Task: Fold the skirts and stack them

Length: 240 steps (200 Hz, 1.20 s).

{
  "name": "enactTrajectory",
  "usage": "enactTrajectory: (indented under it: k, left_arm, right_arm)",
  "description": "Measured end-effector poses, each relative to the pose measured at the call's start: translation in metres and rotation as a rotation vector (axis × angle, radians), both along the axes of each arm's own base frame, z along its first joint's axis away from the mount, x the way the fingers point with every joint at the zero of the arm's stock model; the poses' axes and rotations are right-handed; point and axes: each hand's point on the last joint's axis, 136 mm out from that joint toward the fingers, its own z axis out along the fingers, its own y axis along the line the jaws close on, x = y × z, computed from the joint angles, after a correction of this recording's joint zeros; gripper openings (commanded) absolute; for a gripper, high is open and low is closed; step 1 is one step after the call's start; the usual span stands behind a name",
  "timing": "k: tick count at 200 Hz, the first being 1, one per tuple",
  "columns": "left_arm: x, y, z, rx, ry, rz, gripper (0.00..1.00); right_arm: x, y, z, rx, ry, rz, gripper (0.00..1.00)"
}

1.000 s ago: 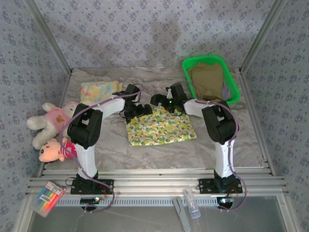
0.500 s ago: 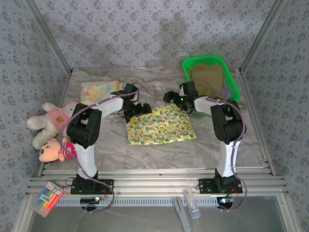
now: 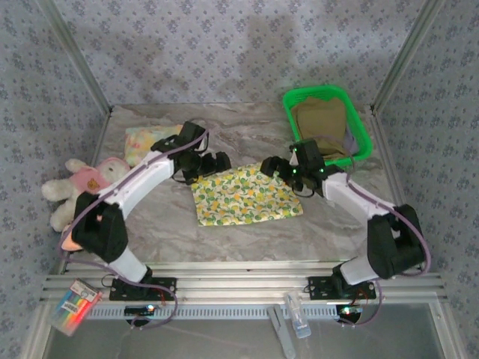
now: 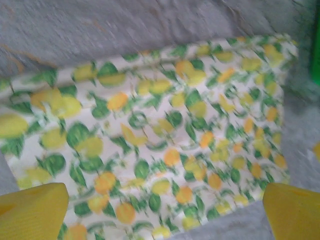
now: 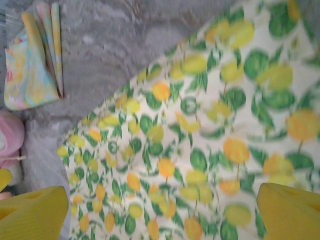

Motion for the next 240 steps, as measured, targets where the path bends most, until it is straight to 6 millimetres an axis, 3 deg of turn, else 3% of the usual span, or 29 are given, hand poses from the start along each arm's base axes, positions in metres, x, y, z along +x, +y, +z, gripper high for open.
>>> enactTrajectory:
  k: [15, 48, 111, 143, 172, 187, 240]
  left_arm:
    - [-0.022, -0.011, -0.004, -0.07, 0.029, -0.007, 1.0]
    - [-0.055, -0.021, -0.045, -0.117, 0.175, 0.01, 1.0]
    - [-0.039, -0.028, -0.083, -0.104, 0.264, 0.042, 1.0]
    - [-0.037, -0.027, -0.098, -0.068, 0.283, 0.04, 1.0]
    - [-0.038, -0.025, -0.119, -0.035, 0.323, 0.036, 1.0]
    - [-0.033, -0.026, -0.117, -0.044, 0.316, 0.033, 1.0]
    - [-0.031, -0.026, -0.116, -0.046, 0.316, -0.003, 1.0]
  right_arm:
    - [-0.025, 0.003, -0.008, 0.008, 0.03, 0.008, 0.99]
    - [-0.062, 0.012, -0.025, 0.05, 0.057, 0.016, 0.99]
    - [-0.071, 0.058, -0.037, 0.144, 0.049, 0.085, 0.99]
    - [-0.07, 0.063, -0.052, 0.147, 0.084, 0.077, 0.99]
    - [-0.071, 0.053, -0.065, 0.122, 0.118, 0.058, 0.99]
    - [-0.068, 0.043, -0.07, 0.093, 0.126, 0.039, 0.99]
    - [-0.062, -0.024, -0.077, -0.069, 0.141, -0.074, 0.99]
